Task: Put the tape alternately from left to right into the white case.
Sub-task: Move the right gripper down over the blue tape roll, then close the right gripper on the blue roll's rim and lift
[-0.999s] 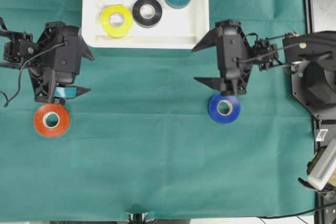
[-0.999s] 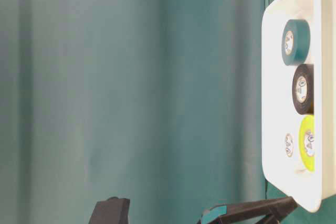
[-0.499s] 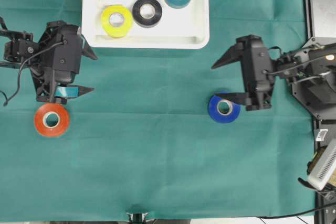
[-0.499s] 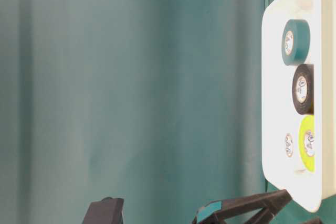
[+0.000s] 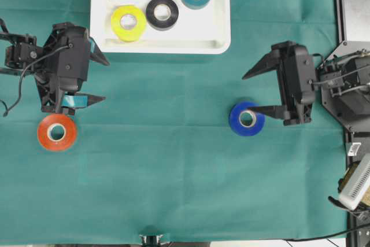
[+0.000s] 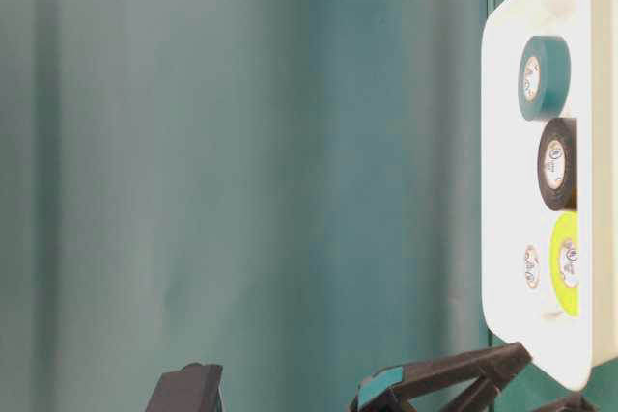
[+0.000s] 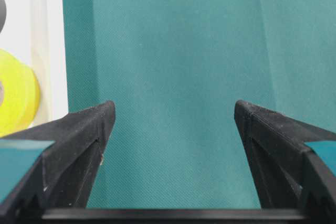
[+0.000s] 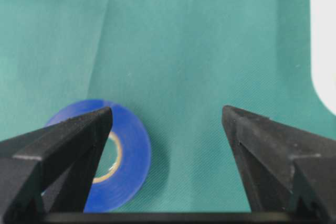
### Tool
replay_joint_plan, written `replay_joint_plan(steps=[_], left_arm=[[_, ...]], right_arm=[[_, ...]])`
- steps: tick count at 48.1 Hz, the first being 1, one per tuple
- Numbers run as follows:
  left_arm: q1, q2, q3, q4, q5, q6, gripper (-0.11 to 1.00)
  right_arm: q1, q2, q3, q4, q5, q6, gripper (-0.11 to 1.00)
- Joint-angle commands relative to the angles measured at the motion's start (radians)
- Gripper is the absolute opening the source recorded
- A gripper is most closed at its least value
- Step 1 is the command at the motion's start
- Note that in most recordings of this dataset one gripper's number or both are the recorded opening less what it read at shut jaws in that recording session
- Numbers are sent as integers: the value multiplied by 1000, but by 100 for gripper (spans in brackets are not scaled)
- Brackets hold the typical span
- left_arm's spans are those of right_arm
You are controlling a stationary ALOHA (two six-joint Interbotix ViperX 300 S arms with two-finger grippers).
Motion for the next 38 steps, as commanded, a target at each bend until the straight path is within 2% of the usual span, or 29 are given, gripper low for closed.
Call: replay_joint_plan(steps=[1,13,30,38], left_arm=[[-5,-9,-9,-3,-9,0,100],[-5,-11,-9,-3,-9,0,100],[-3,8,-9,-3,-9,0,100],[-5,11,-9,-3,-9,-2,100]], right_arm=[[20,18,-9,2,-5,11,83],[44,110,-11,2,-6,94,83],[44,233,-38,2,-9,103,83],[44,250,-52,2,-11,103,83]])
